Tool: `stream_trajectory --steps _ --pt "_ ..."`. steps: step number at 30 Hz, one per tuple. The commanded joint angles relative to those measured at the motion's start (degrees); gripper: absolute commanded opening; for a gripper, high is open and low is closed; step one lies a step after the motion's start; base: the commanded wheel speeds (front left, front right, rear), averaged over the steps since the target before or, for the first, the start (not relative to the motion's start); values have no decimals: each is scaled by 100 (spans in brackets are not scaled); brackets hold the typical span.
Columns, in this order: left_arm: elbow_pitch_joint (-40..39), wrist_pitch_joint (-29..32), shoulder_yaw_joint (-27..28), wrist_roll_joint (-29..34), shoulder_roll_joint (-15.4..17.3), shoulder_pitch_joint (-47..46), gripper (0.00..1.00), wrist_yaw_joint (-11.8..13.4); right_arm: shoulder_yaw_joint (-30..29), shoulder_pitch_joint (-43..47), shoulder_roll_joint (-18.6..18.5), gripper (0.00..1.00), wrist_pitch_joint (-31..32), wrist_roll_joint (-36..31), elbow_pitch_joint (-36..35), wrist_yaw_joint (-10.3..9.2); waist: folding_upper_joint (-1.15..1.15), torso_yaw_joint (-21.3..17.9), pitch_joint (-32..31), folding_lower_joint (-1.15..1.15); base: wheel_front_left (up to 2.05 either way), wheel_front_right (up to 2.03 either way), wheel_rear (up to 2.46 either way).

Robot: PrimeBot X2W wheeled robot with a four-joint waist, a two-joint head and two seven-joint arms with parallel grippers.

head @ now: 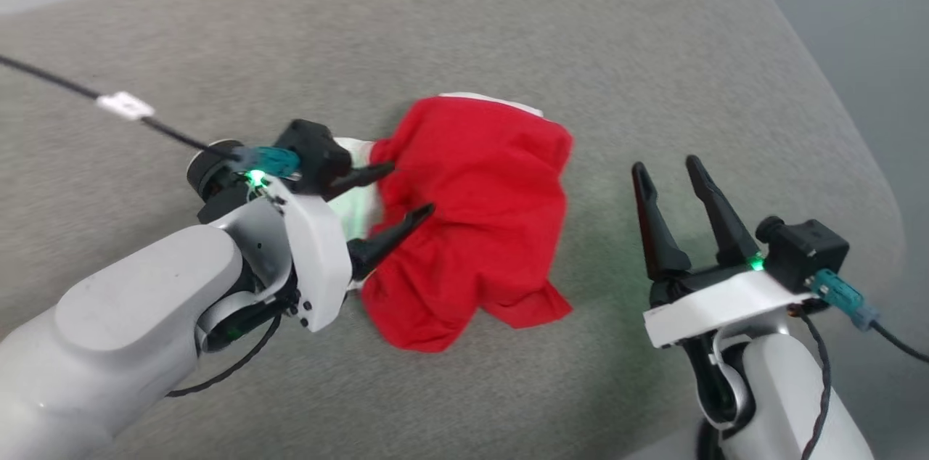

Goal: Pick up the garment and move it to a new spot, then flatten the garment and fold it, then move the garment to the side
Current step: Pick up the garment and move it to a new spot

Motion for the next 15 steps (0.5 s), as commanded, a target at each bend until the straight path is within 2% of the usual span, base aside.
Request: stream_trajectory --steps 1,7,10,12,15 --pt "55 -368 -5 -174 -19 43 100 15 -91 73 1 100 -29 -128 36 -2 0 375 -302 0 0 0 0" --pt "700 -1654 35 -630 -199 546 100 15 -577 166 -27 100 -29 -595 83 -2 0 1023 -600 0 0 0 0" --pt "1401 -2024 348 -874 -510 1121 100 14 -810 256 -159 100 -29 -741 93 -2 0 1418 -795 0 0 0 0" --pt "1664 -2050 803 -848 -686 1425 100 15 -907 327 -248 100 -28 -776 126 -2 0 1609 -902 0 0 0 0" --pt "1850 -2051 1869 -583 -966 2080 100 15 -1042 449 -345 100 -29 -798 125 -2 0 1884 -1031 0 0 0 0"
